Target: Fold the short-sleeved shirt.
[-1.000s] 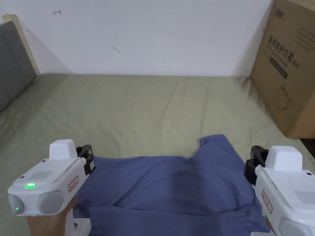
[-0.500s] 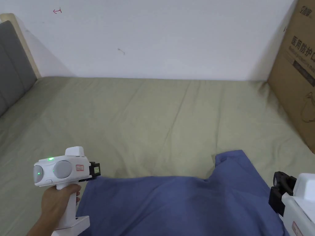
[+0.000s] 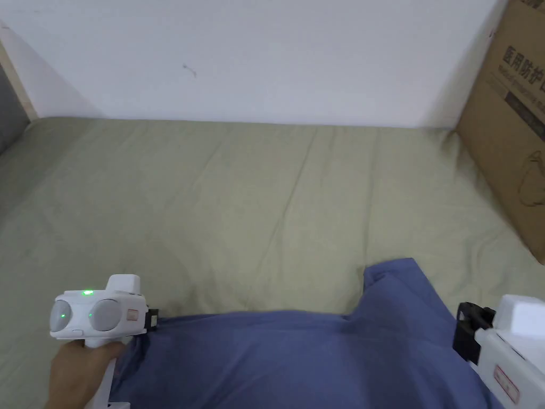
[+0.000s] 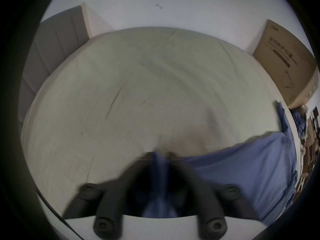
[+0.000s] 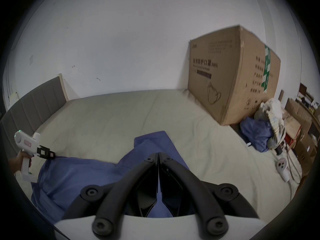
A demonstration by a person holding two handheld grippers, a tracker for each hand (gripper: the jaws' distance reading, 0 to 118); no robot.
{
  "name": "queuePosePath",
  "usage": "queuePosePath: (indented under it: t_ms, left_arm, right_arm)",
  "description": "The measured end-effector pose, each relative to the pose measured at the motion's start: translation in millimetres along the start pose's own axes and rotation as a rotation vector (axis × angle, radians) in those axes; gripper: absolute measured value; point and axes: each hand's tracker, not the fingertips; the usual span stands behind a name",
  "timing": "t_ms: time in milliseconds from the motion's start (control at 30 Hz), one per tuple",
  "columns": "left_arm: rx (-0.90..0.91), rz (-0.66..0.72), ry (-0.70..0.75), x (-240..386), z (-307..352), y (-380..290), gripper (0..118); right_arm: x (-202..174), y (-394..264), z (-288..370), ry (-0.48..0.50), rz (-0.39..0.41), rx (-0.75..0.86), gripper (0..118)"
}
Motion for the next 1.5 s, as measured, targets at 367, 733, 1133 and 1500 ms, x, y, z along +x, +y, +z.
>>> queuePosePath:
  t_ms: [367,733,1133,1500]
  left_arm:
    - [0.165,0.031,-0.053,5,75,-12,2]
    - [0.167,0.048,-0.060,-1,83,-21,2]
    - [0.183,0.094,-0.032,-11,138,-47,2]
    - [0.158,0.060,-0.028,-21,200,-134,2]
  right_arm:
    - [49,13,-162,-0.022,-0.006,-0.360,93]
    - [23,-4,-159,0.005,0.052,-0.432,1]
    - [46,24,18,0.124,0.036,-0.153,1]
    - [58,-44,146,0.179,0.065,-0.072,1]
